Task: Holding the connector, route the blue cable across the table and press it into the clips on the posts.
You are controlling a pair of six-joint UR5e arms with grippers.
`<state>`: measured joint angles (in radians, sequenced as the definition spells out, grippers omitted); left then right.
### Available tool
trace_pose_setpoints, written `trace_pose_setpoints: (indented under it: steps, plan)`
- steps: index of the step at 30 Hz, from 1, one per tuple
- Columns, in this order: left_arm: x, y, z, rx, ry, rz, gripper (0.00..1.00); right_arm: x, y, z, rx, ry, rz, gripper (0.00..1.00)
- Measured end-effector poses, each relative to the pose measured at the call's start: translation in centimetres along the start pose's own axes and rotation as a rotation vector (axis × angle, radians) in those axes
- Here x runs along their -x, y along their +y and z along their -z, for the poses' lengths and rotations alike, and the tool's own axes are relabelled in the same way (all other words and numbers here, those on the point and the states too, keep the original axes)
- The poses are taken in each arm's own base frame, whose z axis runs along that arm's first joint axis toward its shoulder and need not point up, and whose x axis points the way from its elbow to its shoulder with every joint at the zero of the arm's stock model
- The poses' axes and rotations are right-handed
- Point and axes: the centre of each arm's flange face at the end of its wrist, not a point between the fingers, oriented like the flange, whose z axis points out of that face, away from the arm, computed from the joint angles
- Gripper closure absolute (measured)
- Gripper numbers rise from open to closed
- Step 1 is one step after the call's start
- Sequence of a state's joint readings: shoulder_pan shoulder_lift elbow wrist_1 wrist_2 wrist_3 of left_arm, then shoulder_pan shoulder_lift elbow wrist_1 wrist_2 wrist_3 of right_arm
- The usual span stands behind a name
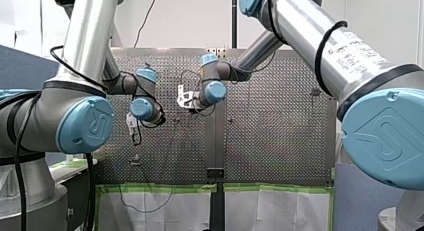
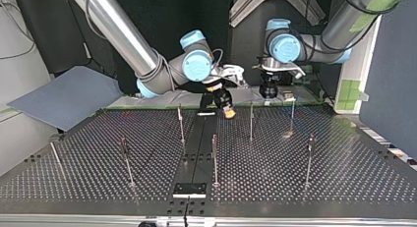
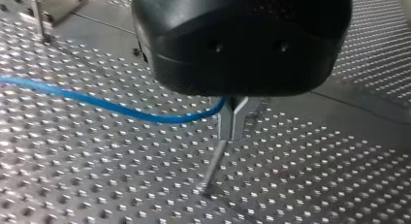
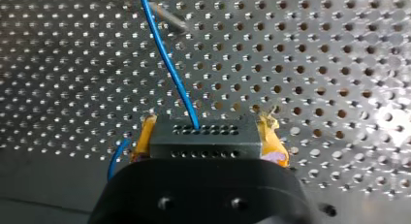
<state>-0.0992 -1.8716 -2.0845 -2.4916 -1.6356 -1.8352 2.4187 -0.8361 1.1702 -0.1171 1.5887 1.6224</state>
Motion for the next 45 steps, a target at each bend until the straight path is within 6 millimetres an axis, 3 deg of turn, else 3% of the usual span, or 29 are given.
trace_pose_setpoints:
  steps: [6,13,25,34,45]
  plan:
    - [-0.9,0.1,-0.3,-0.003,0.005,0.002,1.0,1.1,0.2,0.0,0.001,0.0,-0.004,1.0]
    - [-0.5,0.2,-0.8,-0.013,-0.022,0.012,1.0,1.4,0.7,-0.2,0.006,0.004,-0.009,1.0]
    - [-0.4,0.3,-1.6,-0.034,-0.038,0.038,1.0,3.8,2.3,-1.2,0.026,-0.024,-0.018,1.0]
    - [-1.3,1.3,-4.6,-0.007,-0.037,0.059,1.0,3.7,3.2,-1.5,0.037,-0.011,-0.03,1.0]
    - [0.4,3.3,-6.8,0.01,-0.054,0.052,1.0,3.3,4.7,-2.2,0.049,0.026,-0.051,1.0]
